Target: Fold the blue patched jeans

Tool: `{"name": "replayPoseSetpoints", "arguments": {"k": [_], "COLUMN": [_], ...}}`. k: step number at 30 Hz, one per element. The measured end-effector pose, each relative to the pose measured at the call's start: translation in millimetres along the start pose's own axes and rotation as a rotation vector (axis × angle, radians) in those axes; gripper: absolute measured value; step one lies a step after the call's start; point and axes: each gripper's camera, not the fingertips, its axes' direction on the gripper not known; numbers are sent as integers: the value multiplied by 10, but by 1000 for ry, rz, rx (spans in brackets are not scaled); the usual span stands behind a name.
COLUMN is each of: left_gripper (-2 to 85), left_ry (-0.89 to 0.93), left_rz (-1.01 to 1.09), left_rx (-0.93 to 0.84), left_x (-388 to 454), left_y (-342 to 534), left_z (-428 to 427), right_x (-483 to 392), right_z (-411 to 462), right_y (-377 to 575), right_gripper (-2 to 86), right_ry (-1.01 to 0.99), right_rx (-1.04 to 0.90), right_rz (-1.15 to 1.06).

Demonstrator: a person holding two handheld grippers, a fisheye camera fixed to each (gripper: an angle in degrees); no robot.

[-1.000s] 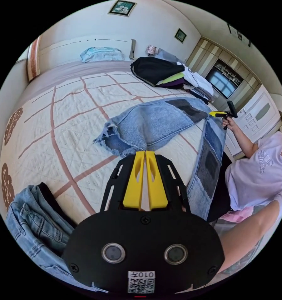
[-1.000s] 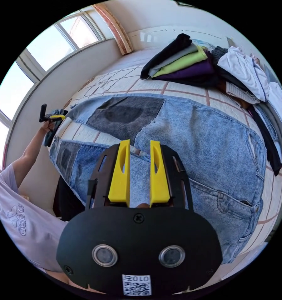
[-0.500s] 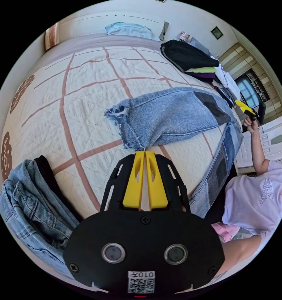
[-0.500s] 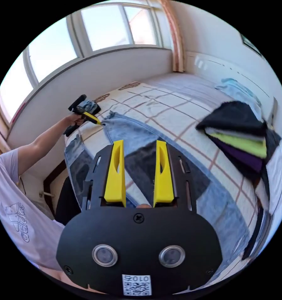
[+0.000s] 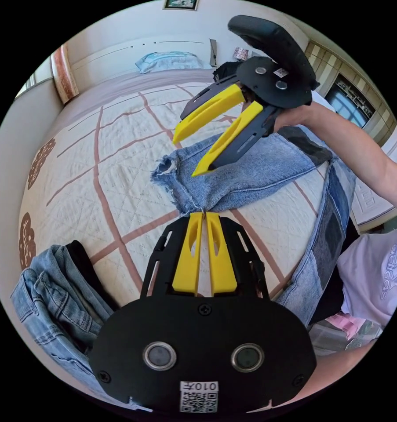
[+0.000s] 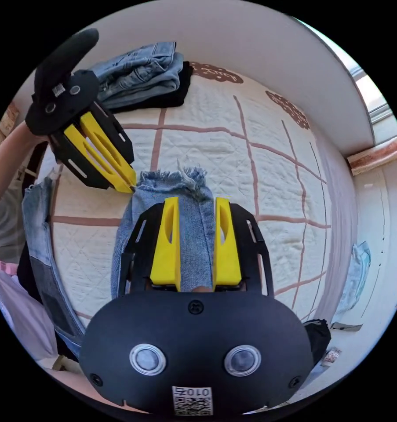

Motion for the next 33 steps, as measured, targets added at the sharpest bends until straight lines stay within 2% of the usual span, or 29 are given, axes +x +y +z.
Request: {"name": "replayPoseSetpoints", "arguments": {"k": [1, 4, 6, 7, 9, 10, 12, 16, 18, 20, 23, 26, 30, 33], "left_gripper": [2, 5, 9, 16, 27, 35, 48, 75, 87, 98, 107, 107, 102, 99], "left_ry": [26, 57, 53, 69, 58, 19, -58, -269, -293, -225, -214, -227, -260, -289], "left_rz": [-21, -65, -122, -140, -155, -150, -118, 84, 101, 88, 109, 122, 215, 290], "left_rx": [-11, -36, -29, -21, 15, 19, 43, 171, 133, 60, 53, 147, 439, 475], "left_x": [-14, -17, -36, -30, 21, 86, 225, 706, 765, 743, 833, 989, 1381, 1649], "left_y": [21, 60, 77, 94, 139, 163, 199, 242, 201, 167, 222, 382, 814, 965], "left_z": [1, 0, -35, -64, -146, -196, -280, -452, -383, -266, -196, -334, -844, -1062], "right_x": [20, 279, 307, 289, 253, 209, 139, 117, 88, 31, -73, -293, -488, -666], "right_z": [46, 56, 199, 308, 419, 472, 542, 616, 604, 554, 306, -74, -410, -656], "right_y": [-18, -40, -77, -102, -112, -119, -131, -33, 34, 113, 269, 545, 849, 983], "right_gripper": [60, 37, 35, 34, 33, 32, 31, 31, 31, 31, 31, 31, 31, 31], "right_ry": [33, -96, -28, 73, 70, 8, 13, -9, -27, -10, 3, 17, -3, 32], "right_rx": [-2, 31, -36, -88, -71, -40, -31, 24, 67, 108, 221, 368, 455, 477], "right_rz": [24, 184, 256, 297, 322, 315, 326, 428, 451, 458, 449, 407, 361, 322]}}
